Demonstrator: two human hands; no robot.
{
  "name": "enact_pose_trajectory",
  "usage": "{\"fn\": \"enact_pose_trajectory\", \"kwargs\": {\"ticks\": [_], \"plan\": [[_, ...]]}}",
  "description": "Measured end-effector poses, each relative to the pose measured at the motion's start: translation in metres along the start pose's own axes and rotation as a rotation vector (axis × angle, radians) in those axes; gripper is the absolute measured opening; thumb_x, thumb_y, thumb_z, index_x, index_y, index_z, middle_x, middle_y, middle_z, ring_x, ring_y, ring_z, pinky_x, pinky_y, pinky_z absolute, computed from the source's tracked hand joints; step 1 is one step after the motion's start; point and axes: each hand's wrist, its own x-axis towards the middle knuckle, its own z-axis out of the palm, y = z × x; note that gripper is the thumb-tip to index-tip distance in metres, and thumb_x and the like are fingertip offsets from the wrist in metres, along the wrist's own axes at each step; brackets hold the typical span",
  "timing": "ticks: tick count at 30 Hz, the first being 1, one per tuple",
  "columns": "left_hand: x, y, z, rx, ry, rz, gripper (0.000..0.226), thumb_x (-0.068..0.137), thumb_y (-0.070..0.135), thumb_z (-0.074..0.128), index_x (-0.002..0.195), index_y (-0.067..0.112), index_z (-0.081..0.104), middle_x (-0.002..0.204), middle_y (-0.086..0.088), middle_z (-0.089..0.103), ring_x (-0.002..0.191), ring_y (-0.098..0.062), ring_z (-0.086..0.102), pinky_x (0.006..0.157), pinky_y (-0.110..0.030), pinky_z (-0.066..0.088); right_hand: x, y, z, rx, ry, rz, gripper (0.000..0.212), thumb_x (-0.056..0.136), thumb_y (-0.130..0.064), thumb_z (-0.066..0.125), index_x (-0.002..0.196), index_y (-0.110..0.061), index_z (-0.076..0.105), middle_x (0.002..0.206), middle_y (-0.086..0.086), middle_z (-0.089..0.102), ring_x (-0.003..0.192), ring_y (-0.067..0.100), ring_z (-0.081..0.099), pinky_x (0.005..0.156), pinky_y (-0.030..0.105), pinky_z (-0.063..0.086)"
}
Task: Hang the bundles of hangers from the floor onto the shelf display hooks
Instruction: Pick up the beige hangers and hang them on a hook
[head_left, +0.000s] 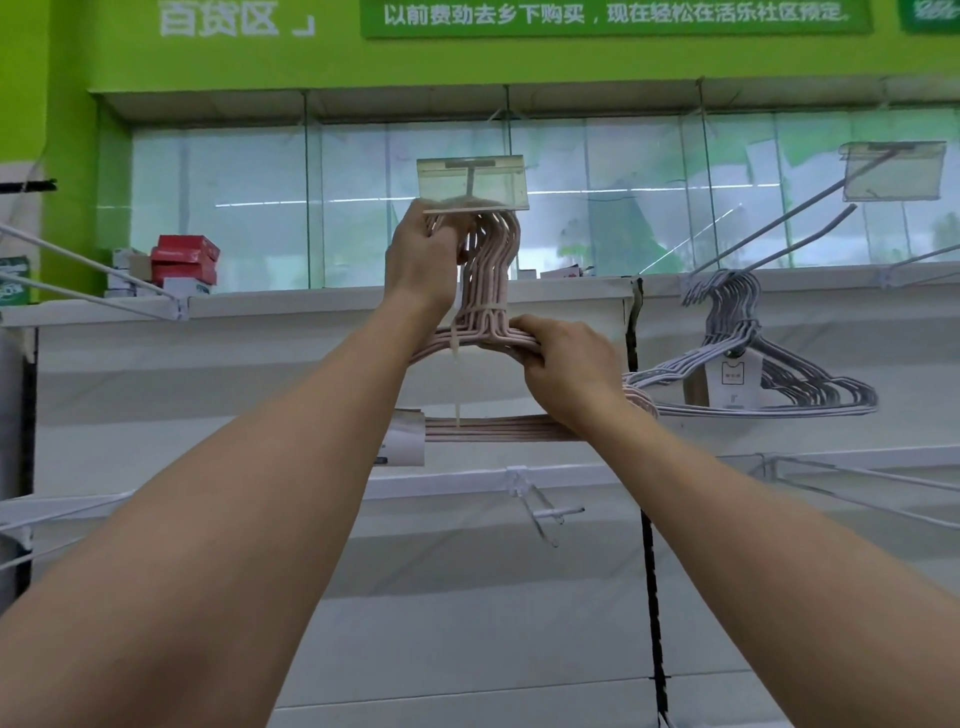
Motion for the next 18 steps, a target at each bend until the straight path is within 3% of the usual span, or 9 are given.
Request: {"fn": "enact_pose_trajectory", "kwargs": {"ticks": [5, 8, 11, 13, 15, 16, 18], "plan": [[0.009, -0.002, 0.0, 0.067, 0.029, -0.017, 0.023, 0.085, 0.038, 0.048, 0.093, 0.023, 0.063, 0.094, -0.001, 0.066, 0.091, -0.024, 0.062, 0.085, -0.04, 0.052, 0.005, 0.001, -0.005, -0.031, -0.034, -0.011, 0.02, 0.093, -0.028, 0.053, 0.111, -0.031, 0.062, 0.102, 0.002, 0.068, 0.095, 0.032, 0.059, 0.064, 0.03, 0.031], [0.006, -0.021, 0.001, 0.13, -0.024, -0.129, 0.02, 0.096, 0.032, 0.045, 0.095, 0.014, 0.054, 0.092, -0.005, 0.059, 0.087, -0.023, 0.054, 0.076, -0.031, 0.043, -0.002, 0.002, 0.002, -0.015, -0.146, -0.01, 0.014, 0.094, -0.03, 0.054, 0.104, -0.029, 0.064, 0.098, 0.001, 0.067, 0.091, 0.029, 0.06, 0.064, 0.03, 0.034], [-0.001, -0.036, 0.002, 0.059, -0.037, -0.163, 0.027, 0.1, 0.03, 0.039, 0.11, 0.007, 0.049, 0.094, -0.004, 0.053, 0.088, -0.02, 0.047, 0.066, -0.025, 0.037, -0.003, 0.003, 0.012, -0.069, -0.177, -0.003, 0.019, 0.094, -0.022, 0.05, 0.107, -0.028, 0.063, 0.102, 0.001, 0.066, 0.09, 0.028, 0.057, 0.064, 0.03, 0.033], [-0.004, -0.036, 0.003, 0.179, -0.026, -0.167, 0.042, 0.102, 0.036, 0.034, 0.132, 0.008, 0.04, 0.119, -0.01, 0.054, 0.104, -0.024, 0.05, 0.079, -0.03, 0.04, 0.002, 0.004, 0.017, -0.084, -0.196, 0.025, 0.02, 0.094, -0.02, 0.049, 0.108, -0.027, 0.062, 0.104, 0.003, 0.066, 0.091, 0.029, 0.057, 0.065, 0.031, 0.034], [-0.014, -0.039, 0.003, 0.375, -0.006, -0.185, 0.054, 0.101, 0.043, 0.028, 0.147, 0.014, 0.022, 0.144, -0.012, 0.042, 0.127, -0.031, 0.043, 0.1, -0.038, 0.035, 0.004, 0.004, 0.022, -0.085, -0.215, 0.038, 0.021, 0.094, -0.018, 0.048, 0.109, -0.025, 0.06, 0.106, 0.005, 0.065, 0.094, 0.031, 0.057, 0.066, 0.032, 0.035], [-0.024, -0.042, 0.004, 0.477, 0.001, -0.198, 0.057, 0.101, 0.044, 0.026, 0.15, 0.017, 0.014, 0.147, -0.012, 0.039, 0.13, -0.032, 0.042, 0.103, -0.041, 0.033, 0.002, 0.004, 0.025, -0.086, -0.223, 0.037, 0.021, 0.094, -0.017, 0.047, 0.11, -0.024, 0.059, 0.107, 0.007, 0.064, 0.096, 0.032, 0.057, 0.066, 0.032, 0.035], [-0.052, -0.053, 0.002, 0.73, 0.005, -0.143, 0.054, 0.101, 0.043, 0.024, 0.147, 0.015, 0.018, 0.13, -0.016, 0.056, 0.117, -0.035, 0.053, 0.099, -0.044, 0.035, -0.002, 0.003, 0.03, -0.072, -0.237, 0.024, 0.021, 0.095, -0.022, 0.046, 0.113, -0.022, 0.057, 0.11, 0.007, 0.064, 0.099, 0.032, 0.057, 0.067, 0.032, 0.036]]}}
